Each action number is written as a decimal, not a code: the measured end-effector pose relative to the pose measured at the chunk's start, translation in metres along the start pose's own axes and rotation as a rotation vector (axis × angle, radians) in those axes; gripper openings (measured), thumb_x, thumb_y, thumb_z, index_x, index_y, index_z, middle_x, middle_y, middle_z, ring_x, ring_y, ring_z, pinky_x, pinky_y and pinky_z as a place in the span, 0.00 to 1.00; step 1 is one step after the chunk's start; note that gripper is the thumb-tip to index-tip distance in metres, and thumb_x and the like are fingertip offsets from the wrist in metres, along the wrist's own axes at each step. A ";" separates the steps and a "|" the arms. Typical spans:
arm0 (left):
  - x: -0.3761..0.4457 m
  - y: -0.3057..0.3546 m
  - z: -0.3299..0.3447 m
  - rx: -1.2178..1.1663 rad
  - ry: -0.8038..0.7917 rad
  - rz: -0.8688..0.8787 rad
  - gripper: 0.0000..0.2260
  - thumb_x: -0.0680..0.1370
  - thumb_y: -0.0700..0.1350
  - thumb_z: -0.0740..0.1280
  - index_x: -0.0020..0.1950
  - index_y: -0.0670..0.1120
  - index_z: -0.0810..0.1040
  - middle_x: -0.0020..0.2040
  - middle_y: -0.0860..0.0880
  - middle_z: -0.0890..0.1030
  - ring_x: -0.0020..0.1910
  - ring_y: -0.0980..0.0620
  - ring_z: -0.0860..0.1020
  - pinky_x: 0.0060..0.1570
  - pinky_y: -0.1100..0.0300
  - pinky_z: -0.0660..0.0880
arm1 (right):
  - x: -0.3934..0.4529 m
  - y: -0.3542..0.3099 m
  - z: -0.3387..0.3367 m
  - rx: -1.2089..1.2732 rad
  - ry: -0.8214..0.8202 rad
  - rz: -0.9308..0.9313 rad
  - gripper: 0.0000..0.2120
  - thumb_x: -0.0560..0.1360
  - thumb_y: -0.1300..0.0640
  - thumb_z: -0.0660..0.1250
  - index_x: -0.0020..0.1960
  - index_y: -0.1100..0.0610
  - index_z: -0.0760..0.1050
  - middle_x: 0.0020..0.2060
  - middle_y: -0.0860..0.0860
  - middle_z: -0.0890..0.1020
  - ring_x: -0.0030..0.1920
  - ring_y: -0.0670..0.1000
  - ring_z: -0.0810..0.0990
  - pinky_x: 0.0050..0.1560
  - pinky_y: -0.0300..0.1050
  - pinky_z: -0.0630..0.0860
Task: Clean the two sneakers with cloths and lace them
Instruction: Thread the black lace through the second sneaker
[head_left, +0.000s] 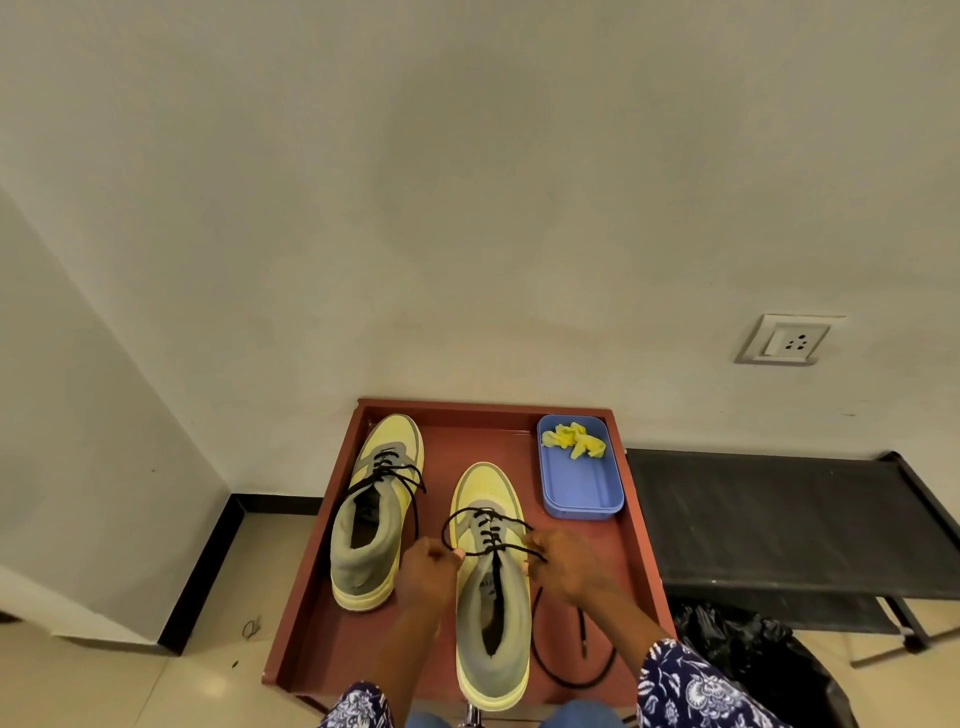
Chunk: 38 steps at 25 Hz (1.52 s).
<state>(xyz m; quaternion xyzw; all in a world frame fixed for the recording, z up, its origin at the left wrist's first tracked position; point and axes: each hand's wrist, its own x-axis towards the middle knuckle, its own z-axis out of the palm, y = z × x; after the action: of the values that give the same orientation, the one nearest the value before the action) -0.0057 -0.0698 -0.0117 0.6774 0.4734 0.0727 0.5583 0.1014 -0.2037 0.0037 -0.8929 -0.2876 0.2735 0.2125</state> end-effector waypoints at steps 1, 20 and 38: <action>-0.002 0.004 -0.004 0.132 0.049 0.099 0.03 0.74 0.41 0.67 0.41 0.44 0.75 0.40 0.46 0.78 0.42 0.46 0.76 0.44 0.57 0.68 | -0.001 -0.003 -0.001 0.022 -0.022 -0.035 0.18 0.75 0.62 0.62 0.64 0.55 0.73 0.60 0.52 0.79 0.61 0.53 0.76 0.59 0.42 0.71; 0.002 0.023 0.001 0.894 -0.118 0.527 0.10 0.77 0.44 0.56 0.51 0.51 0.77 0.51 0.52 0.80 0.54 0.52 0.76 0.58 0.54 0.62 | -0.003 -0.021 0.007 -0.172 0.226 -0.055 0.11 0.77 0.54 0.59 0.55 0.51 0.78 0.54 0.51 0.80 0.56 0.54 0.77 0.56 0.46 0.71; 0.006 0.012 -0.002 0.752 -0.138 0.417 0.06 0.77 0.43 0.58 0.42 0.49 0.73 0.48 0.47 0.81 0.49 0.47 0.78 0.46 0.58 0.71 | -0.011 -0.028 0.015 -0.157 0.220 0.217 0.10 0.75 0.53 0.59 0.55 0.49 0.76 0.55 0.50 0.79 0.59 0.55 0.75 0.60 0.53 0.66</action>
<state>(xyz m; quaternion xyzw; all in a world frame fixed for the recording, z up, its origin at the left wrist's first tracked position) 0.0035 -0.0634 -0.0034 0.9180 0.2816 -0.0387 0.2764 0.0734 -0.1866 0.0113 -0.9571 -0.1851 0.1724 0.1416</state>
